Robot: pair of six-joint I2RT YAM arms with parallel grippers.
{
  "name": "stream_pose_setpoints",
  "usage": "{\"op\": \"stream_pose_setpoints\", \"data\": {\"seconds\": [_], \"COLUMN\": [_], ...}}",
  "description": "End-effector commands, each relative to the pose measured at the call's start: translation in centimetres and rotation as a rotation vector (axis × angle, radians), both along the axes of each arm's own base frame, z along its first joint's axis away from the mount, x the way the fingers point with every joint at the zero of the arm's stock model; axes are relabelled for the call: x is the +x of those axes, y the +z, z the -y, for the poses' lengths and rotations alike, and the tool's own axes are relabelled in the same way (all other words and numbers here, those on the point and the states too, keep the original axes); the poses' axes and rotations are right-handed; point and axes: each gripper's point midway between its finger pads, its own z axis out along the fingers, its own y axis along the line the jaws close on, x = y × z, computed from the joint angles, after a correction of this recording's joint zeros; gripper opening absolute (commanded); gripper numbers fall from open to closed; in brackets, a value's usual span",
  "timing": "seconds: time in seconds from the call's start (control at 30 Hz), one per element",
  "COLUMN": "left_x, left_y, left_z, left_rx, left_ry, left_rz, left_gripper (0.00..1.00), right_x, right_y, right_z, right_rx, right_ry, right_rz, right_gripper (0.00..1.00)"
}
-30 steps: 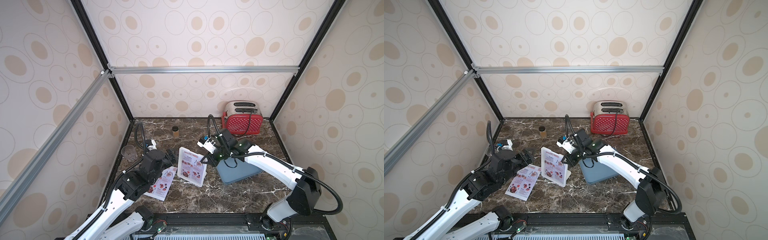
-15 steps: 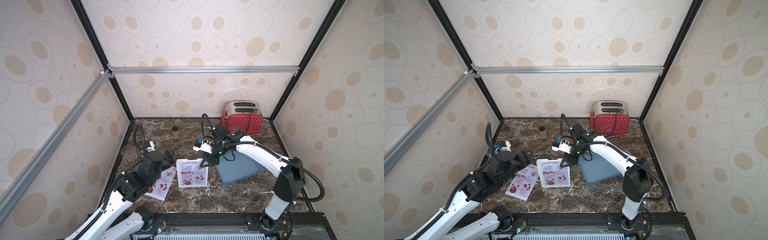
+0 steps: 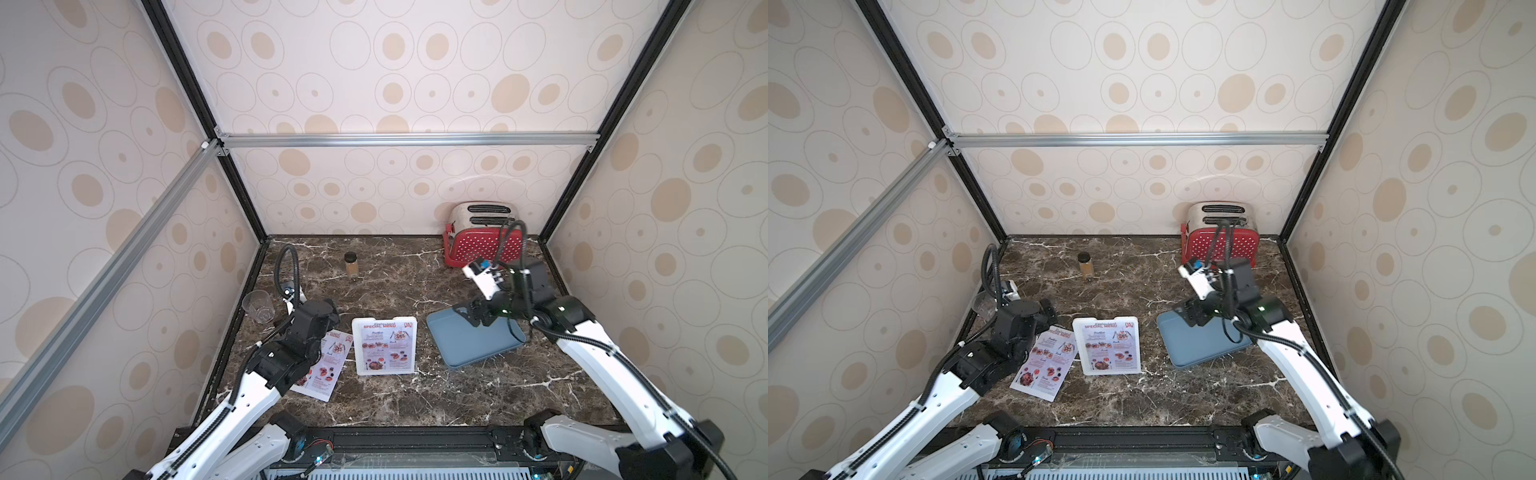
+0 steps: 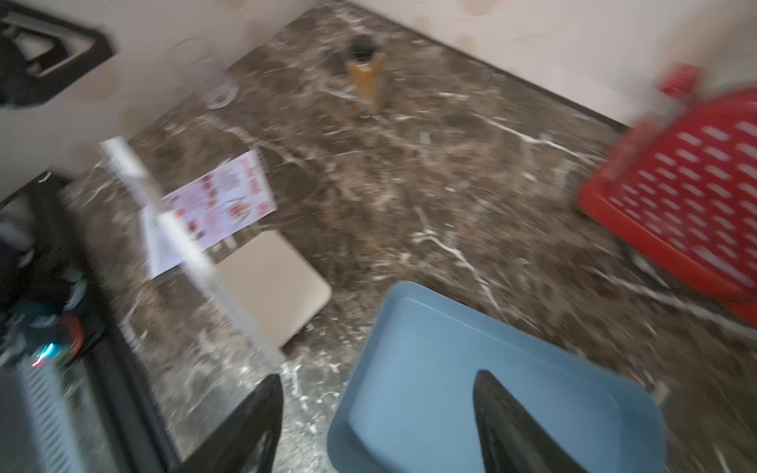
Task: Replace the menus in the menu holders
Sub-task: Adjust the menu holder at the center of the board, then reset both arms
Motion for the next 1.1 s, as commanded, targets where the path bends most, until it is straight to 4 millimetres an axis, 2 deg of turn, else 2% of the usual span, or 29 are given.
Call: {"op": "stream_pose_setpoints", "data": {"seconds": [0.0, 0.07, 0.13, 0.23, 0.3, 0.43, 0.47, 0.53, 0.6, 0.63, 0.67, 0.7, 0.77, 0.83, 1.07], "left_x": [3.3, 4.8, 6.4, 8.3, 8.9, 9.7, 10.0, 10.5, 10.9, 11.2, 11.3, 11.3, 11.2, 11.2, 11.5], "left_y": [-0.6, -1.5, -2.7, -4.9, -6.0, -8.1, -9.0, -10.3, -12.0, -11.9, -12.1, -12.3, -12.1, -12.1, -12.3], "left_z": [-2.8, -3.6, -3.9, -5.1, -6.1, -5.9, -5.7, -5.4, -4.8, -5.2, -6.1, -7.3, -7.4, -7.3, -7.3], "left_rx": [0.184, 0.260, 0.352, 0.302, 0.277, 0.309, 0.311, 0.302, 0.305, 0.298, 0.275, 0.265, 0.274, 0.271, 0.261], "left_ry": [0.004, -0.014, -0.065, -0.110, -0.106, -0.168, -0.188, -0.218, -0.258, -0.240, -0.203, -0.137, -0.126, -0.128, -0.135], "left_rz": [0.015, 0.007, -0.017, -0.012, 0.018, 0.064, 0.066, 0.083, 0.074, 0.090, 0.064, 0.020, 0.050, 0.038, 0.028], "left_gripper": [0.99, 0.99, 0.99, 0.99, 0.99, 0.99, 0.99, 0.99, 0.99, 0.99, 0.99, 0.99, 0.99, 0.99, 0.99], "right_x": [3.8, 4.4, 5.2, 6.7, 7.6, 9.3, 9.7, 9.5, 10.1, 10.1, 10.0, 10.4, 10.2, 10.4, 10.3], "right_y": [-3.9, -6.5, -8.9, -11.9, -13.1, -12.9, -12.8, -14.6, -14.5, -14.8, -15.3, -14.9, -15.2, -15.1, -15.3], "right_z": [9.2, 12.7, 14.8, 14.9, 14.1, 12.6, 12.8, 12.6, 13.1, 14.0, 14.0, 14.0, 14.0, 13.9, 13.9], "right_rx": [0.020, -0.006, -0.068, -0.082, -0.030, -0.010, -0.007, 0.010, 0.040, 0.003, -0.024, -0.016, -0.034, -0.023, -0.033], "right_ry": [-0.511, -0.641, -0.706, -0.675, -0.638, -0.536, -0.547, -0.517, -0.554, -0.602, -0.611, -0.613, -0.613, -0.613, -0.612], "right_rz": [-0.001, 0.015, 0.066, 0.149, 0.178, 0.262, 0.302, 0.288, 0.351, 0.293, 0.266, 0.324, 0.265, 0.306, 0.273], "right_gripper": [0.74, 0.74, 0.74, 0.76, 0.77, 0.77, 0.79, 0.79, 0.82, 0.85, 0.90, 0.92, 0.94, 0.96, 1.00]}}
